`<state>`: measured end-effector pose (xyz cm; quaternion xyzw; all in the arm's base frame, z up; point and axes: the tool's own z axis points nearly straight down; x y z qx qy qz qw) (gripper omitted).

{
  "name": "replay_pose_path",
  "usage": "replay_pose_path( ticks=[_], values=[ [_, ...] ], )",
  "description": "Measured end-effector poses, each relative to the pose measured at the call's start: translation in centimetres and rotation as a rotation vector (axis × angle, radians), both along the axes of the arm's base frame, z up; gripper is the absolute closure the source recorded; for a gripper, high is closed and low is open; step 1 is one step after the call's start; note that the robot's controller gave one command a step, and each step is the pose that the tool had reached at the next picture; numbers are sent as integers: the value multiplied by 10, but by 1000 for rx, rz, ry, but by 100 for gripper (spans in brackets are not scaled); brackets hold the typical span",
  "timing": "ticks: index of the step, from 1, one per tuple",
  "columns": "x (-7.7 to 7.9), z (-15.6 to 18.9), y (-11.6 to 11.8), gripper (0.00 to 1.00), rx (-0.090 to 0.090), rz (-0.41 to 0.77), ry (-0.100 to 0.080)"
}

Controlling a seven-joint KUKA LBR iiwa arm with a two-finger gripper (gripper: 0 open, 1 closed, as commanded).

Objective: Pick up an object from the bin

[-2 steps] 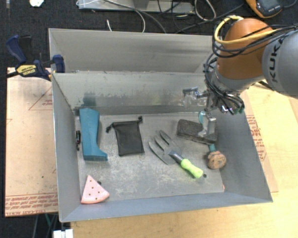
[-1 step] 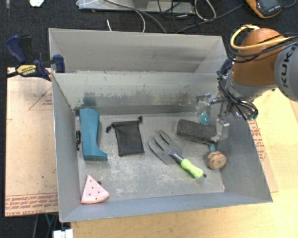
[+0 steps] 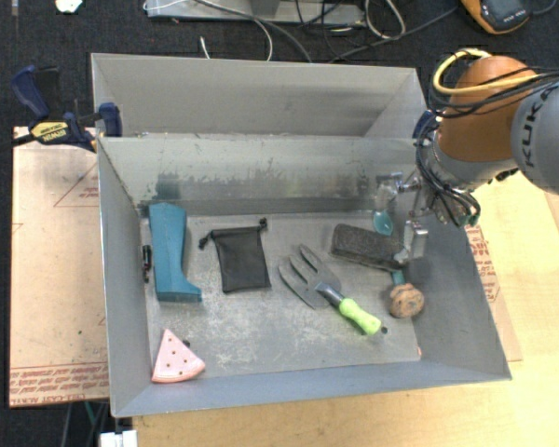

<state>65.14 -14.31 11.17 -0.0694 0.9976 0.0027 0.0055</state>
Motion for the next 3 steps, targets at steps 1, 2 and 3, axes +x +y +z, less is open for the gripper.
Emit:
replay_pose_path(
  ticks=[1, 2, 3],
  values=[
    [2, -38, 10, 100, 0, 38, -8],
    [2, -38, 10, 100, 0, 38, -8],
    [-4, 10, 7, 100, -1, 289, -4]
  ],
)
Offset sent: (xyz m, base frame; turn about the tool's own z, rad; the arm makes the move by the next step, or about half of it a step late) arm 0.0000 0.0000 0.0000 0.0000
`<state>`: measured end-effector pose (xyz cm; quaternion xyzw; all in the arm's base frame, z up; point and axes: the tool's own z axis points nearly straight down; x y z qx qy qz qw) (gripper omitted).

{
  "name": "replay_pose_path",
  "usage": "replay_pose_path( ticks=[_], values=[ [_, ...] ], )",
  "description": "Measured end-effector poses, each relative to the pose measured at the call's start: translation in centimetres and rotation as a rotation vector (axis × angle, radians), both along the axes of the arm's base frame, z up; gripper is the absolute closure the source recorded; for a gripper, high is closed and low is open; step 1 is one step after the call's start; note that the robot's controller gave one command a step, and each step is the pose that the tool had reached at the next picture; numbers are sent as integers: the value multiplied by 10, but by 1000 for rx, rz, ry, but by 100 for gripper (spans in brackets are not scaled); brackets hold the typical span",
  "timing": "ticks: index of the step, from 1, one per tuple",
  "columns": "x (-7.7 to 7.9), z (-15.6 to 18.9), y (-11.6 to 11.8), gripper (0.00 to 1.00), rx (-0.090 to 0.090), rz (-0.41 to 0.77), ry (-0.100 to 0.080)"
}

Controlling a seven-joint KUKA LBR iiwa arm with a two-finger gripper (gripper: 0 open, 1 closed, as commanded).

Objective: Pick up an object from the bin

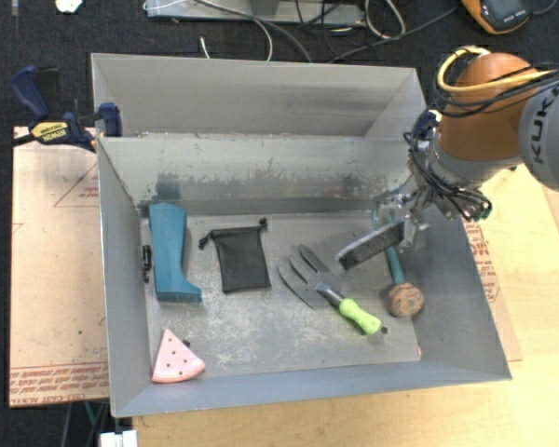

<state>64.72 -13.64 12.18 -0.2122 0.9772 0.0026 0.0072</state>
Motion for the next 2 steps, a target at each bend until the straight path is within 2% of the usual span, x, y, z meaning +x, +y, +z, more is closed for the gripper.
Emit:
replay_pose_path(
  ticks=[1, 2],
  values=[
    [3, 40, -3, 100, 3, -146, -8],
    [-1, 127, 1, 100, 1, -77, -10]
  ],
)
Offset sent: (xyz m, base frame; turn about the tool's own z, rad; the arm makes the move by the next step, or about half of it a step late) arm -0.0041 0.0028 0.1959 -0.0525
